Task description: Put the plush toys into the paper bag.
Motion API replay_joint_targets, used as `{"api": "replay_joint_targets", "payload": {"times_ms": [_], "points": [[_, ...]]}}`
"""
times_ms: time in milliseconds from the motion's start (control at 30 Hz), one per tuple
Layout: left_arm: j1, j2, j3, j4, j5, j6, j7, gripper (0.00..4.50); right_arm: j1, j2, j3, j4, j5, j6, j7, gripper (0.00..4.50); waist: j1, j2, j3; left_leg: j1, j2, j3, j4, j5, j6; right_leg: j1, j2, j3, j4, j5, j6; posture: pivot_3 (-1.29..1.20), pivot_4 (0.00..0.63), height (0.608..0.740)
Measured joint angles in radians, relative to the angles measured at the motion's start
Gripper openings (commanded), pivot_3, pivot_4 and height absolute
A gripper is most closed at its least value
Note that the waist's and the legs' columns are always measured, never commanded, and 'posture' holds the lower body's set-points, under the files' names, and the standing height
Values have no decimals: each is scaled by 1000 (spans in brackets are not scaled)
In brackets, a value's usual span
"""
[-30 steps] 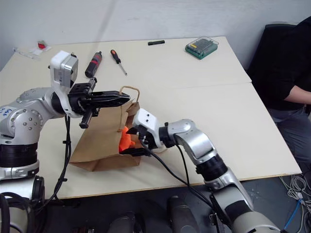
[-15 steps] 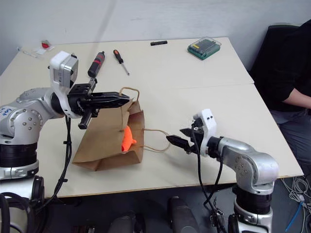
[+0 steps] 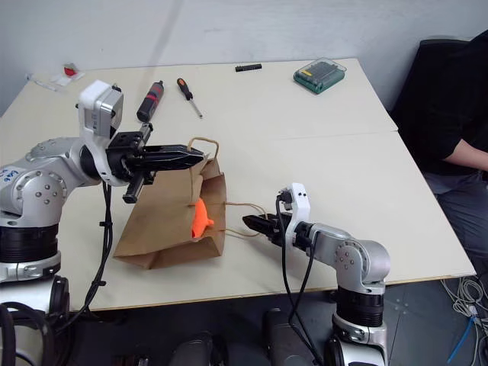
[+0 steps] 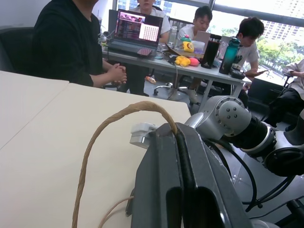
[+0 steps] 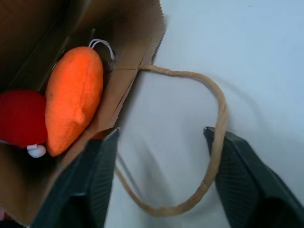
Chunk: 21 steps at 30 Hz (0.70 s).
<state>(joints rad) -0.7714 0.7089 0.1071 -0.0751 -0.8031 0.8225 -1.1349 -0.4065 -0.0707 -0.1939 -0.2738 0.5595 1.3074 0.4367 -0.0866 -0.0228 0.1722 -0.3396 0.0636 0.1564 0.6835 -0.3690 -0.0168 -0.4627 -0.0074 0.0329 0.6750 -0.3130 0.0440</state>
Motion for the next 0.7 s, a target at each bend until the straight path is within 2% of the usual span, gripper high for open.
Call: {"api": "replay_joint_targets", "payload": {"times_ms": [167, 400, 700], "points": [[9, 8, 3, -25, -1, 8, 8, 0, 4, 6, -14, -15, 64, 6, -3, 69, 1, 0, 0, 0, 0, 0, 0, 0, 0, 0, 0, 0, 0, 0, 0, 0, 150, 740], [16, 11, 2, -29, 0, 7, 18, 0, -11, -25, -107, -100, 221, 54, -8, 24, 2, 0, 0, 0, 0, 0, 0, 0, 0, 0, -1, 0, 0, 0, 0, 0, 150, 740], [-65, -54, 12, 90, 13, -34, 69, 0, -279, -297, -374, -157, 562, 133, -65, 24, 5, 1, 0, -1, 0, -1, 0, 0, 0, 0, 0, 0, -1, 0, 0, 0, 150, 740]]}}
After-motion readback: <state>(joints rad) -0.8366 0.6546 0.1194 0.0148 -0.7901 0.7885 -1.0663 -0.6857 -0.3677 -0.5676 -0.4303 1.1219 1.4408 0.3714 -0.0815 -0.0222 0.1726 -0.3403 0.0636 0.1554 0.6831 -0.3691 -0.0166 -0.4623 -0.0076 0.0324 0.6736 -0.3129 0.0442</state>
